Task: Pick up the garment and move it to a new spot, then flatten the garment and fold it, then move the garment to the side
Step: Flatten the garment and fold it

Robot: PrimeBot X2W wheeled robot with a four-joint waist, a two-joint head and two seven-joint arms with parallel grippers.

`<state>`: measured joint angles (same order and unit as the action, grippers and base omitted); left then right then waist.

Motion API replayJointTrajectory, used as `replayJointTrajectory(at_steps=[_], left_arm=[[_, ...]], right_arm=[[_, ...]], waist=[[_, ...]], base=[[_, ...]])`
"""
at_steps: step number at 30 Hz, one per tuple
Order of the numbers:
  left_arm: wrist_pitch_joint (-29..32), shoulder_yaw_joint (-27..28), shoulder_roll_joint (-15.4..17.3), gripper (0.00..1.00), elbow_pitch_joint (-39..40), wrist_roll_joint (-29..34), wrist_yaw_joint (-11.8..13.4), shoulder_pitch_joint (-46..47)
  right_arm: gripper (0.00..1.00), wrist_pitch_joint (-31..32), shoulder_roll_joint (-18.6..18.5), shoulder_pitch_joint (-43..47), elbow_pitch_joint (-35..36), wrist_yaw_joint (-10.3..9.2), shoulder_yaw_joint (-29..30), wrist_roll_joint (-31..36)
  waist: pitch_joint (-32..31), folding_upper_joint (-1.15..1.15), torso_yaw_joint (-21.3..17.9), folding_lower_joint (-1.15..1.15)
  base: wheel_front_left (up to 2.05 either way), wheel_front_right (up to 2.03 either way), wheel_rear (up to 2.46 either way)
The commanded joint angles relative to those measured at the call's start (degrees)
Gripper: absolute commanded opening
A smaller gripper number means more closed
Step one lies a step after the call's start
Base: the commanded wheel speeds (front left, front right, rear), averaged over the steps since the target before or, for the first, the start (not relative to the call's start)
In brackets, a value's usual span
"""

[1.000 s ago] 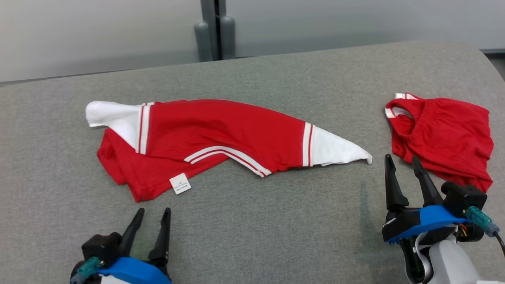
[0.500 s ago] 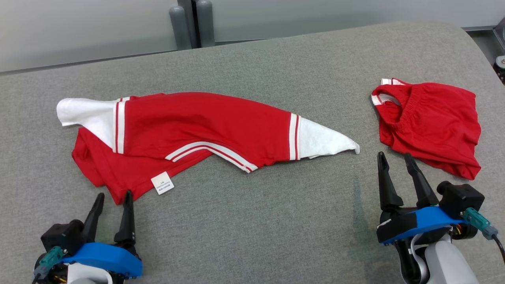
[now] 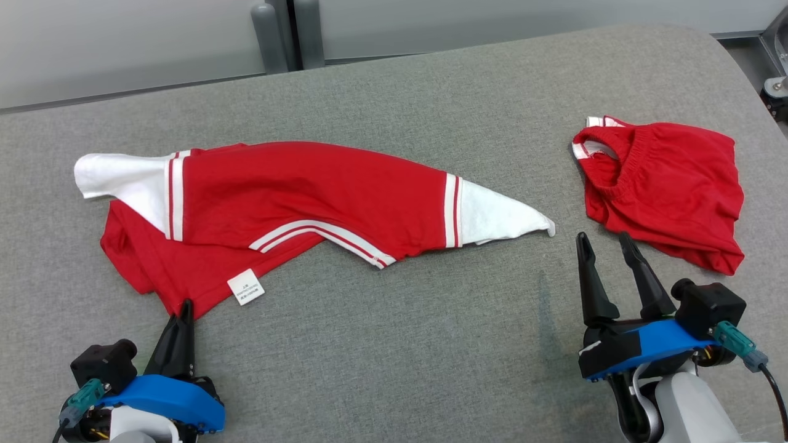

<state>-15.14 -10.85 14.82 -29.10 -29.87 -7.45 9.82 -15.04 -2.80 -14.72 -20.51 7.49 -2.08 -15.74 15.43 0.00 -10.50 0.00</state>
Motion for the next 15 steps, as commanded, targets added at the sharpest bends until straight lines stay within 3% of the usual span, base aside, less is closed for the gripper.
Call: replayJointTrajectory(at_steps=[1, 15], left_arm=[[0.0, -0.3, 0.4, 0.0, -0.2, -0.4, -0.1, 1.1], [0.0, 2.4, -2.0, 0.0, -1.3, 0.0, -0.1, -3.3]], right_arm=[[1.0, -0.2, -0.2, 0.3, 0.4, 0.0, -0.1, 0.6], [1.0, -0.2, -0.2, 1.5, -1.8, 0.0, -0.9, 6.2]], waist=[[-0.1, 0.0, 0.2, 0.0], [-5.9, 0.0, 7.7, 0.0]], base=[[0.0, 0.0, 0.0], [0.0, 0.0, 0.0]])
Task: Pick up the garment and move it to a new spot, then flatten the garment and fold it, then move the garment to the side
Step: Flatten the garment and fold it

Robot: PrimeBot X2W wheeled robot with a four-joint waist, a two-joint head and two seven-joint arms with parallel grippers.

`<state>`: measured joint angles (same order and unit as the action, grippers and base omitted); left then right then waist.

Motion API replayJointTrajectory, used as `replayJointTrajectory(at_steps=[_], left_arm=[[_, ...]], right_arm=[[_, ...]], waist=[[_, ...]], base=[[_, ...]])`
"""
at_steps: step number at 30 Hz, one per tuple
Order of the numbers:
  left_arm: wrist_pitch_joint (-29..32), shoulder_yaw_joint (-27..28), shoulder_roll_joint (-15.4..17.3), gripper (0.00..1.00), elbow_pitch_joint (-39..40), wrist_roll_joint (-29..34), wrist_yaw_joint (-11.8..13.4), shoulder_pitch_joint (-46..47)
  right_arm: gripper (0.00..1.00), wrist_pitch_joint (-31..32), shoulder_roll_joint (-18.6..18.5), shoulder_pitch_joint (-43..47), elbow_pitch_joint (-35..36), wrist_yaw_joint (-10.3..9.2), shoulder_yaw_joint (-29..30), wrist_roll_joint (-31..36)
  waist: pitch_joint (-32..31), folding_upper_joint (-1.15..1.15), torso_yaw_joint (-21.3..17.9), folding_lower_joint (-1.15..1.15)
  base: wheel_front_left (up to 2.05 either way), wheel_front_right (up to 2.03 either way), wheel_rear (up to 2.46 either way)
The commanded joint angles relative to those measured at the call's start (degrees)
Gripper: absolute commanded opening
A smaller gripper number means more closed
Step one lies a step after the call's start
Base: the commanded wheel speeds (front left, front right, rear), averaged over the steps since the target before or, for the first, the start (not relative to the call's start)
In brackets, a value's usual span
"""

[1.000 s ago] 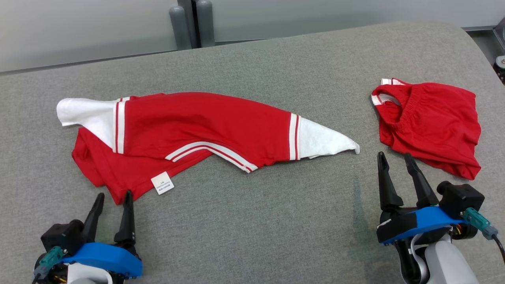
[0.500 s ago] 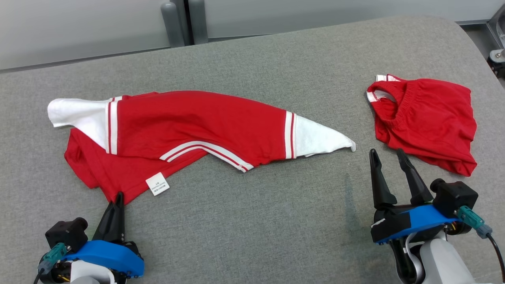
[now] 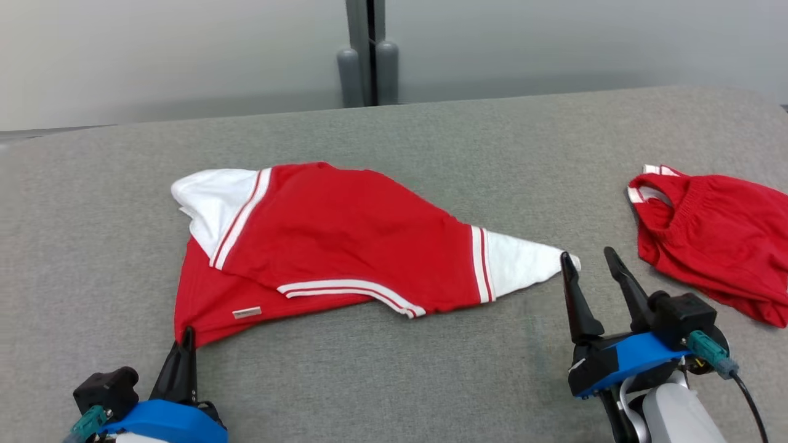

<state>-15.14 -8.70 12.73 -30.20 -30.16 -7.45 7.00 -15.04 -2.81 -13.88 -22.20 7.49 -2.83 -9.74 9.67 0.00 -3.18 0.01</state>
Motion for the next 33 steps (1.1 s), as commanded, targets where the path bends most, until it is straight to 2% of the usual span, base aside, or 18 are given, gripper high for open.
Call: replayJointTrajectory(at_steps=[1, 5, 9, 10, 11, 17, 25, 26, 27, 28, 29, 30, 33], left_arm=[[0.0, 0.4, -0.1, 0.0, -0.3, 0.5, -0.1, -0.8], [0.0, 1.5, -0.5, 0.0, -1.4, 1.2, -0.1, -2.1], [0.0, 2.1, -0.8, 0.0, -3.1, 2.3, -0.1, -2.8], [0.0, 2.3, -1.0, 0.23, -3.4, 2.5, -0.1, -2.9], [0.0, 2.4, -1.3, 1.0, -3.8, 2.8, -0.1, -3.0], [0.0, 1.1, -2.1, 1.0, -3.1, 4.0, -0.1, -1.7], [0.0, -0.7, -1.7, 1.0, -1.5, 3.2, -0.1, -0.8], [0.0, -0.7, -1.5, 1.0, -1.4, 3.0, -0.1, -0.9], [0.0, -0.8, -1.3, 1.0, -1.1, 2.7, -0.1, -1.1], [0.0, -0.8, -1.3, 1.0, -1.1, 2.7, -0.1, -1.1], [0.0, -0.8, -1.1, 1.0, -1.0, 2.6, -0.1, -1.3], [0.0, -0.8, -1.1, 1.0, -1.0, 2.6, -0.1, -1.3], [0.0, -0.4, -1.1, 1.0, -0.9, 2.5, -0.1, -1.6]], right_arm=[[1.0, -0.2, -0.2, 0.8, -0.3, 0.0, -0.6, 0.8], [1.0, -0.2, -0.2, 1.8, -1.2, 0.0, -3.8, 3.1], [1.0, -0.2, -0.2, 2.8, -1.5, 0.0, -10.6, 5.7], [1.0, -0.2, -0.2, 3.1, -1.6, 0.0, -12.6, 6.5], [1.0, -0.2, -0.2, 3.3, -1.7, 0.0, -14.6, 7.1], [1.0, -0.2, -0.2, 0.7, -5.9, 0.0, -23.1, 10.6], [1.0, 1.4, -0.2, -3.2, -10.9, 0.0, -25.0, 14.0], [0.98, 1.8, -0.2, -3.5, -11.2, 0.0, -24.9, 14.3], [0.8, 2.4, -0.2, -4.0, -11.6, 0.0, -24.7, 15.5], [0.8, 2.4, -0.2, -4.0, -11.6, 0.0, -24.7, 15.5], [0.52, 2.9, -0.2, -4.1, -11.6, 0.0, -24.3, 15.9], [0.52, 2.9, -0.2, -4.1, -11.6, 0.0, -24.3, 15.9], [0.4, 4.3, -0.2, -3.8, -11.8, 0.0, -23.6, 17.2]], waist=[[-0.4, 0.0, 1.0, -0.01], [-1.6, 0.0, 3.3, -0.01], [-2.0, 0.0, 5.0, -0.01], [-2.1, 0.0, 5.3, -0.01], [-2.0, 0.0, 5.7, -0.01], [-0.7, 0.0, 8.4, -0.01], [0.5, 0.0, 11.9, -0.01], [0.6, 0.0, 12.2, -0.01], [0.7, 0.0, 12.6, -0.01], [0.7, 0.0, 12.6, -0.01], [0.8, 0.0, 12.8, -0.01], [0.8, 0.0, 12.8, -0.01], [0.7, 0.0, 12.7, -0.01]], base=[[0.0, 0.0, 0.0], [0.0, 0.0, 0.0], [0.0, 0.0, 0.0], [0.0, 0.0, 0.0], [0.0, 0.0, 0.0], [0.0, 0.0, 0.0], [0.0, 0.0, 0.0], [0.0, 0.0, 0.0], [0.0, 0.0, 0.0], [0.0, 0.0, 0.0], [0.0, 0.0, 0.0], [0.0, 0.0, 0.0], [0.0, 0.0, 0.0]])
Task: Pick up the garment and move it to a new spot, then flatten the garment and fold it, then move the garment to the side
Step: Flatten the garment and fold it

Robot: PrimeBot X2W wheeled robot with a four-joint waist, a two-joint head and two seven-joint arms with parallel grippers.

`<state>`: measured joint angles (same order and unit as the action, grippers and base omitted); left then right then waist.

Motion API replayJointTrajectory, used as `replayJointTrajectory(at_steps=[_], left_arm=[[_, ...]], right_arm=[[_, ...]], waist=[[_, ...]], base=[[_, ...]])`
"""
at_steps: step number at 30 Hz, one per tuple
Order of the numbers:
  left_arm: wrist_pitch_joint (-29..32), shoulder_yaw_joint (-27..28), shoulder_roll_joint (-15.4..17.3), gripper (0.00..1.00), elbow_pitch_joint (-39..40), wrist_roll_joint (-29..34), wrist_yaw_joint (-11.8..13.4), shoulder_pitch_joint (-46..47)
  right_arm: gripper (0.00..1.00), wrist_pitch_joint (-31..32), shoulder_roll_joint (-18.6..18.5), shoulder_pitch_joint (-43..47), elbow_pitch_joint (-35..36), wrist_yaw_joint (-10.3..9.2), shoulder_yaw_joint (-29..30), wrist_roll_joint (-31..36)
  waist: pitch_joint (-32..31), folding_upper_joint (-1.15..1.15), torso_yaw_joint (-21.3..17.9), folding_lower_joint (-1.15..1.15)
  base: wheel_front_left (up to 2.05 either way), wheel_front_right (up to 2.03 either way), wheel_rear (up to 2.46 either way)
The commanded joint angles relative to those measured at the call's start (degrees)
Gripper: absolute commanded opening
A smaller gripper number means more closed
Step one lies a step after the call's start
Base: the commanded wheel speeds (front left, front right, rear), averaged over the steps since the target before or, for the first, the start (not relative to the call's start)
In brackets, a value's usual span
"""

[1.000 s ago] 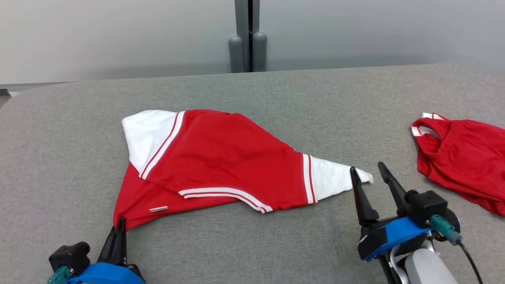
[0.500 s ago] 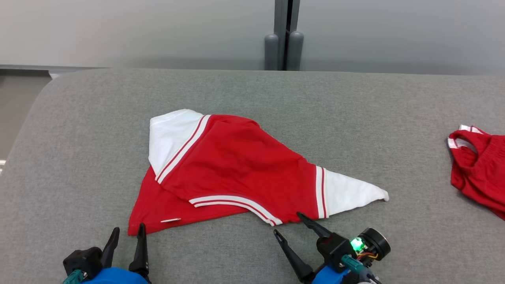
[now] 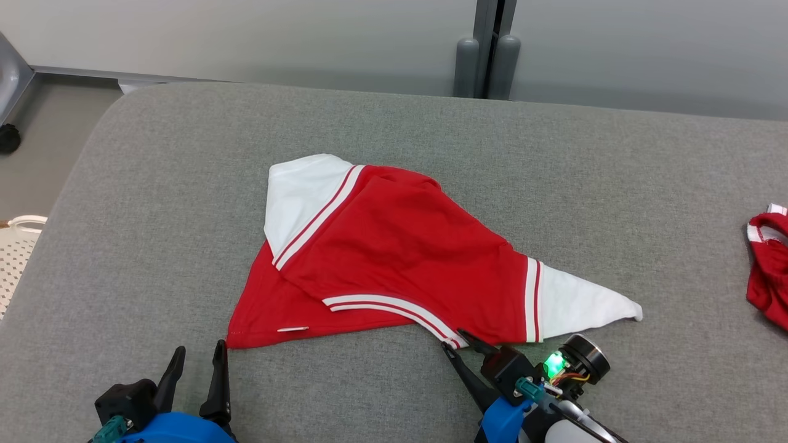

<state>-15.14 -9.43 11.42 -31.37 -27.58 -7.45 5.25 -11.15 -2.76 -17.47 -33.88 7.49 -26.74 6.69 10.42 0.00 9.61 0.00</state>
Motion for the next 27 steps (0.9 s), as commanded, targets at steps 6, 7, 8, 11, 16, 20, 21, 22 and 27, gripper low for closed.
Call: replayJointTrajectory(at_steps=[6, 7, 8, 11, 16, 20, 21, 22, 27], left_arm=[[0.0, 0.1, 0.0, 1.0, 0.1, -0.1, -0.1, 0.4], [0.0, 0.1, 0.0, 1.0, 0.1, -0.1, -0.1, 0.4], [0.0, 0.0, 0.0, 1.0, 0.1, -0.1, -0.1, 0.4], [0.0, -0.1, 0.0, 1.0, 0.2, 0.0, -0.1, 0.1], [0.0, -0.7, -0.3, 1.0, 0.5, 0.2, -0.1, -0.1], [0.0, -1.6, -0.3, 1.0, 0.7, 0.1, -0.1, 0.3], [0.0, -1.7, -0.3, 1.0, 0.7, 0.0, -0.1, 0.5], [0.0, -1.8, -0.2, 1.0, 0.7, -0.1, -0.1, 0.7], [0.0, -3.8, 0.2, 1.0, 0.8, -1.2, -0.1, 1.8]], right_arm=[[0.0, 1.5, -0.3, 0.1, 0.1, 0.0, 1.0, 1.6], [0.0, 1.3, -0.3, 0.1, 0.4, 0.0, 1.2, 1.4], [0.0, 0.9, -0.3, -0.1, 0.6, 0.0, 1.2, 1.5], [0.0, -0.3, -0.3, -1.3, 1.8, 0.0, 1.8, 0.7], [0.0, -2.1, -0.3, -6.1, 4.3, 0.0, 7.2, -0.2], [0.0, -1.6, -0.2, -12.7, 4.4, 0.0, 12.6, 2.0], [0.0, -1.1, -0.2, -14.3, 4.0, 0.0, 14.1, 2.4], [0.0, -0.6, -0.2, -15.8, 3.5, 0.0, 15.5, 3.5], [0.0, 2.7, -0.2, -23.0, -0.8, 0.0, 23.6, 12.0]], waist=[[-0.1, 0.0, -0.4, 0.0], [-0.1, 0.0, -0.5, 0.0], [-0.2, 0.0, -0.5, 0.0], [-0.5, 0.0, -0.6, 0.0], [-0.8, 0.0, -0.3, 0.0], [-0.6, 0.0, 0.7, 0.0], [-0.4, 0.0, 1.1, 0.0], [-0.1, 0.0, 1.4, 0.0], [1.9, 0.0, 4.1, 0.0]], base=[[0.0, 0.0, 0.0], [0.0, 0.0, 0.0], [0.0, 0.0, 0.0], [0.0, 0.0, 0.0], [0.0, 0.0, 0.0], [0.0, 0.0, 0.0], [0.0, 0.0, 0.0], [0.0, 0.0, 0.0], [0.0, 0.0, 0.0]])
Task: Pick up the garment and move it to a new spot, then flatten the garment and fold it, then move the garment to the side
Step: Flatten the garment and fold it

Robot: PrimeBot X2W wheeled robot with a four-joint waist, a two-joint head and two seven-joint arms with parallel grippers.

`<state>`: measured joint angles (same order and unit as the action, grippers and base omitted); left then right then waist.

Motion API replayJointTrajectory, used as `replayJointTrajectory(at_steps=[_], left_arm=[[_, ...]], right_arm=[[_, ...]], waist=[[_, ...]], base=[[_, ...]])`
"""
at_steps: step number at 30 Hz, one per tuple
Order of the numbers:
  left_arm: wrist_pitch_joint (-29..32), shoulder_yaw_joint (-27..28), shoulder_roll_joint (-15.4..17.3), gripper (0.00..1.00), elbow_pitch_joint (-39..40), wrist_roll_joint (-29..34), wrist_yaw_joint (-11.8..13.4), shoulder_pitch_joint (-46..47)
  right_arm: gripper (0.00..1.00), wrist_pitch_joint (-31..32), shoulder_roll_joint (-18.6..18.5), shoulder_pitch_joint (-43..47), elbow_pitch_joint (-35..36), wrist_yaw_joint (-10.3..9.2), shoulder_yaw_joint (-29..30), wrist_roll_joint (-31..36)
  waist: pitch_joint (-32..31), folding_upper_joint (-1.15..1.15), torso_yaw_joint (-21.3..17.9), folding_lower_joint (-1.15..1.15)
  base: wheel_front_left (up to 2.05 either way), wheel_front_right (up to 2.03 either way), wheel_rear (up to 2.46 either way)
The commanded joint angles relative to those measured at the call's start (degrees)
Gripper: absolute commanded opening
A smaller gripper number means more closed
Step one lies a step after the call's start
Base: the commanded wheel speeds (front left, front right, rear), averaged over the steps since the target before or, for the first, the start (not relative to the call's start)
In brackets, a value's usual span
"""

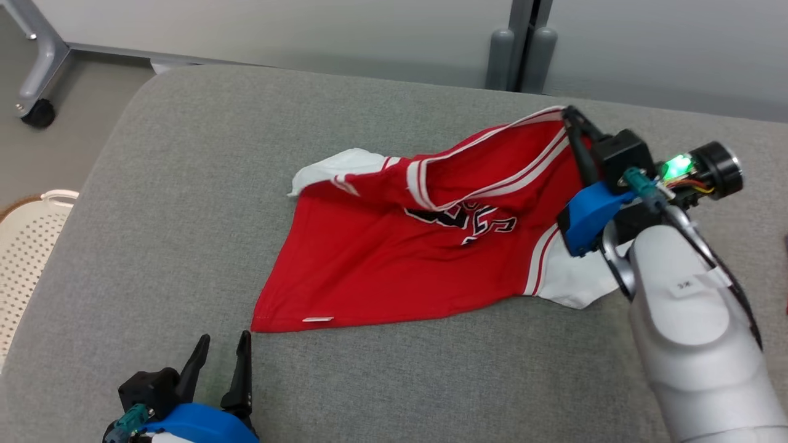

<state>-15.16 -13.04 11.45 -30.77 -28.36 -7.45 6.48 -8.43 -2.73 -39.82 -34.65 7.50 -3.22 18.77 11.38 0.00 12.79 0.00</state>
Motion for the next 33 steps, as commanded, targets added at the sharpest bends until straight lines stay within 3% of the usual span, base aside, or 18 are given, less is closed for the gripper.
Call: replayJointTrajectory(at_steps=[1, 2, 3, 7, 17, 24, 25, 27, 28, 33], left_arm=[[0.0, -0.7, 0.4, 1.0, 0.3, -0.5, -0.1, 1.0], [0.0, -1.3, 0.6, 1.0, 0.3, -0.7, -0.1, 1.3], [0.0, -1.6, 0.8, 1.0, 0.3, -1.0, -0.1, 1.5], [0.0, -2.5, 1.5, 1.0, 0.5, -1.9, -0.1, 1.7], [0.0, -2.3, 2.2, 1.0, 1.8, -1.5, -0.1, 1.9], [0.0, -3.4, 3.3, 1.0, 4.3, -1.8, -0.1, 2.5], [0.0, -3.4, 3.5, 1.0, 4.6, -2.0, -0.1, 2.7], [0.0, -3.4, 3.7, 1.0, 4.8, -2.2, -0.1, 2.7], [0.0, -3.2, 3.8, 1.0, 4.9, -2.3, -0.1, 2.6], [0.0, -2.1, 3.4, 1.0, 4.4, -1.9, -0.1, 1.4]], right_arm=[[0.01, 0.3, -0.4, -1.6, -0.7, -0.02, 2.5, 1.5], [0.7, 0.8, -0.3, -2.3, -1.5, -0.01, 4.4, 3.4], [1.0, 1.3, -0.3, -2.8, -2.4, -0.01, 6.4, 4.8], [1.0, -0.7, -0.2, -3.1, -4.3, -0.01, 12.9, 5.9], [1.0, -5.0, -0.2, 4.7, -10.4, -0.01, 26.0, 6.7], [1.0, -5.9, -0.3, 5.5, -16.1, -0.01, 30.1, 7.8], [0.93, -5.9, -0.2, 5.2, -17.1, -0.01, 30.3, 7.9], [0.36, -5.9, -0.2, 5.0, -19.4, -0.01, 30.4, 8.3], [0.0, -5.8, -0.2, 4.9, -20.5, -0.01, 30.3, 8.0], [0.0, -6.3, -0.3, 4.9, -24.2, -0.03, 29.2, 5.6]], waist=[[1.4, 0.0, 1.6, 0.0], [1.7, 0.0, 2.2, 0.0], [2.1, 0.0, 2.7, 0.0], [2.5, 0.0, 3.5, 0.0], [2.8, 0.0, 0.7, 0.0], [4.6, 0.0, 0.6, 0.0], [4.7, 0.0, 0.7, 0.0], [4.8, 0.0, 0.7, 0.0], [4.8, 0.0, 0.6, 0.0], [3.7, 0.0, -0.9, 0.0]], base=[[0.0, 0.0, 0.0], [0.0, 0.0, 0.0], [0.0, 0.0, 0.0], [0.0, 0.0, 0.0], [0.0, 0.0, 0.0], [0.0, 0.0, 0.0], [0.0, 0.0, 0.0], [0.0, 0.0, 0.0], [0.0, 0.0, 0.0], [0.0, 0.0, 0.0]])
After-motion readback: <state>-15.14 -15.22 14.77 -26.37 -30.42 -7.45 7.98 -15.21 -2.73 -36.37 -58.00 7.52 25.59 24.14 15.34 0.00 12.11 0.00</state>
